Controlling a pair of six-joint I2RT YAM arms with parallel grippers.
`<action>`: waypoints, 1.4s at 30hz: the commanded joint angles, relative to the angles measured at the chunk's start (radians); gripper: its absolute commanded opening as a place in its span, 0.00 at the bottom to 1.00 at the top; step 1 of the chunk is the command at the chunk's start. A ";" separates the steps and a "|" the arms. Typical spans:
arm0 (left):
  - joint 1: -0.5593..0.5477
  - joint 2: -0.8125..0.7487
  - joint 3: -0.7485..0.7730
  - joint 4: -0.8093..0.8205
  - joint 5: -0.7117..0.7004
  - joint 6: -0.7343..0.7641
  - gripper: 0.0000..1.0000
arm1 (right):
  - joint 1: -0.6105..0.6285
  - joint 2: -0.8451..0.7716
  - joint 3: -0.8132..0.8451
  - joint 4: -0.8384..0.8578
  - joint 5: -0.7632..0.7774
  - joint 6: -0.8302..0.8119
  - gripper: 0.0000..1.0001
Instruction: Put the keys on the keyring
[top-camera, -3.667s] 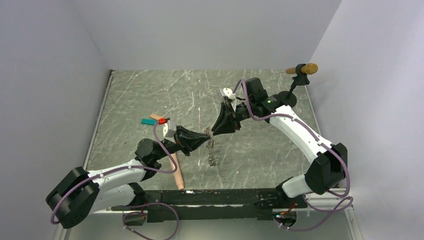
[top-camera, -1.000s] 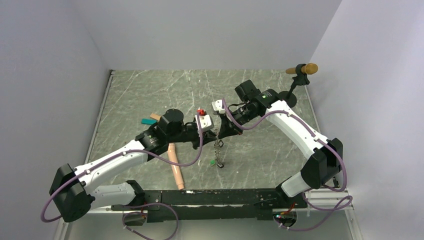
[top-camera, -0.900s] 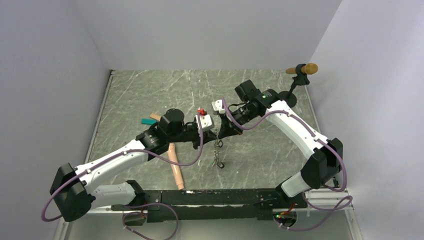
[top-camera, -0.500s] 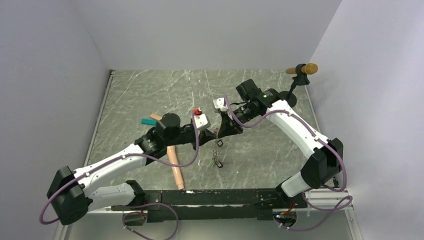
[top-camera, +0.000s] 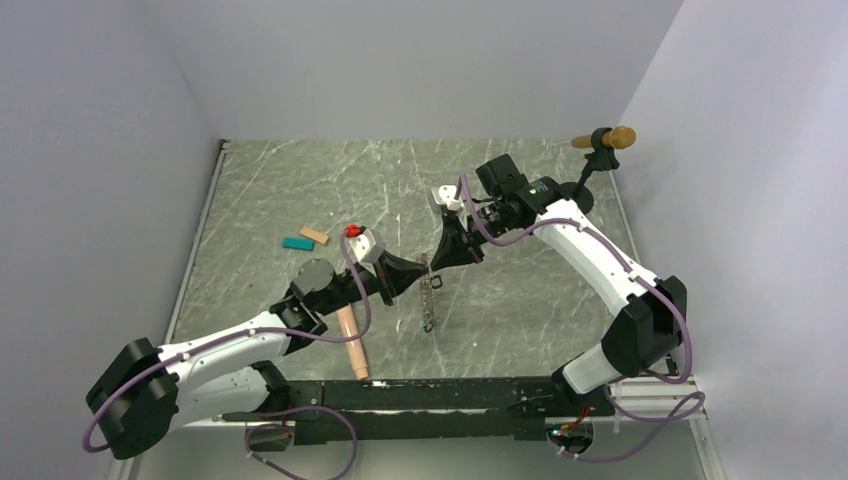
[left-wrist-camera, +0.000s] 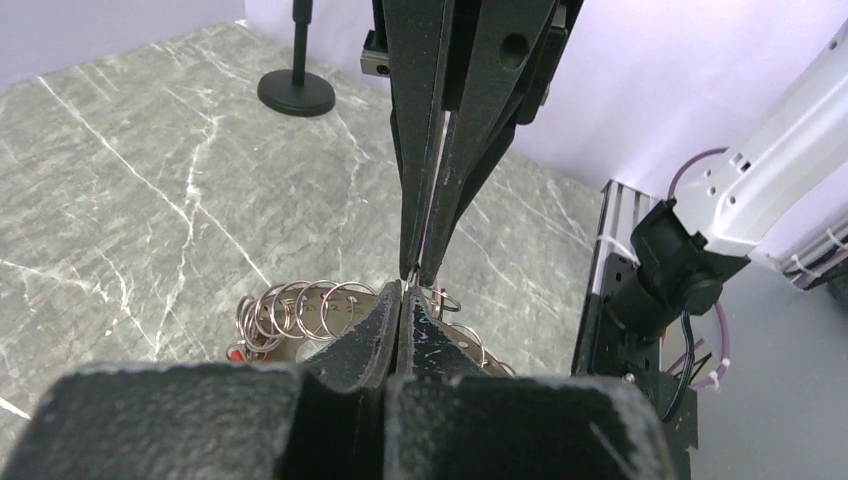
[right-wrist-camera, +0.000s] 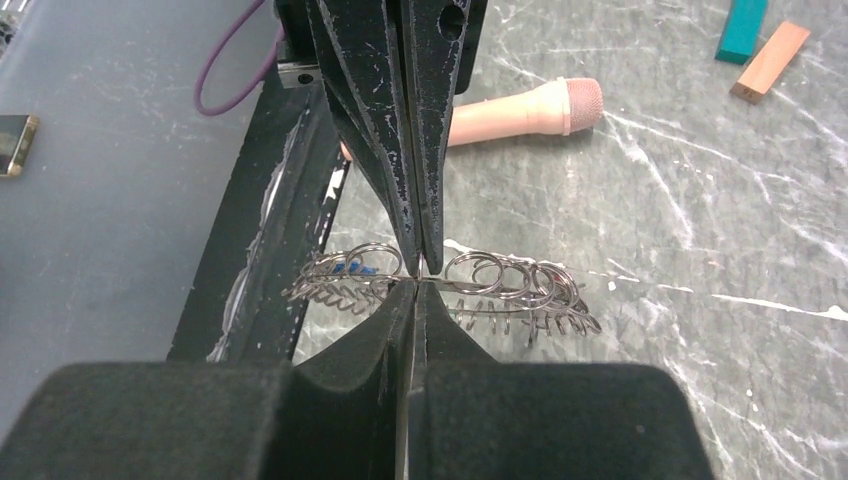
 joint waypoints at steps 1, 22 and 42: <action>0.000 -0.018 0.006 0.278 -0.083 -0.072 0.00 | 0.010 -0.017 -0.020 0.047 -0.084 0.041 0.06; 0.000 -0.001 -0.063 0.412 -0.142 -0.128 0.00 | 0.010 -0.019 -0.041 0.102 -0.116 0.099 0.06; 0.000 -0.021 0.340 -0.646 0.064 0.376 0.47 | 0.017 -0.017 0.080 -0.139 0.157 -0.115 0.00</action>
